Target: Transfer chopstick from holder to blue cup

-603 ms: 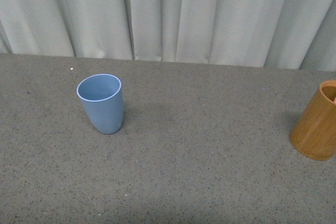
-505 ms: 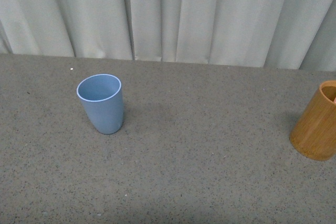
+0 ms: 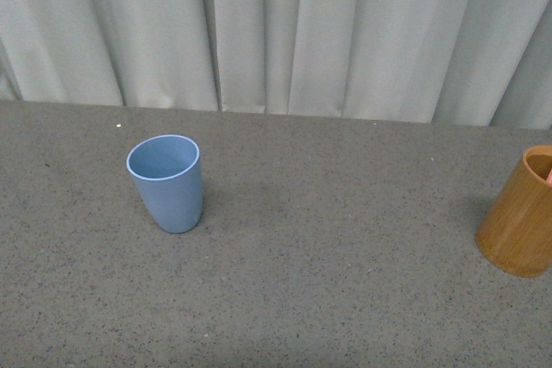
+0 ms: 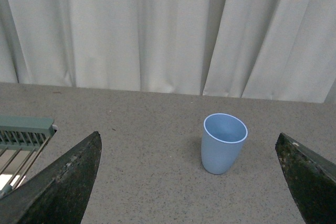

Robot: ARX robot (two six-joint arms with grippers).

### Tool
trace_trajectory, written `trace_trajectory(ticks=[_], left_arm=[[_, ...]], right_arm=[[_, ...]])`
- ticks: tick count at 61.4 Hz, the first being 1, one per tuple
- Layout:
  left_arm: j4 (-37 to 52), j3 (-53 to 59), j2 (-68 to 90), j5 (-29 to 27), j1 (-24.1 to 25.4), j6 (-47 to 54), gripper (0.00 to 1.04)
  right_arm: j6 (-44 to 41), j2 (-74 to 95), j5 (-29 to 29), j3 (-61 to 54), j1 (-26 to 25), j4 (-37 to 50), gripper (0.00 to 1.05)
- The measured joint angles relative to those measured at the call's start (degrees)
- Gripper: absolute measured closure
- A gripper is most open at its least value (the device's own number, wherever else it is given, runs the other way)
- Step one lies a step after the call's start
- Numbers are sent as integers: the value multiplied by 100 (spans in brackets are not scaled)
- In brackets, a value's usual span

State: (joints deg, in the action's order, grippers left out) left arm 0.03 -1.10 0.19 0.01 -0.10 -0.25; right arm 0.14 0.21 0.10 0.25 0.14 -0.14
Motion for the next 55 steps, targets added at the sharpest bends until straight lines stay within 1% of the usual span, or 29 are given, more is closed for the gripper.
trace_trajectory(ticks=[55], left_arm=[[0,0,0,-2,0,0,7]], right_arm=[[0,0,0,0,0,0,10]])
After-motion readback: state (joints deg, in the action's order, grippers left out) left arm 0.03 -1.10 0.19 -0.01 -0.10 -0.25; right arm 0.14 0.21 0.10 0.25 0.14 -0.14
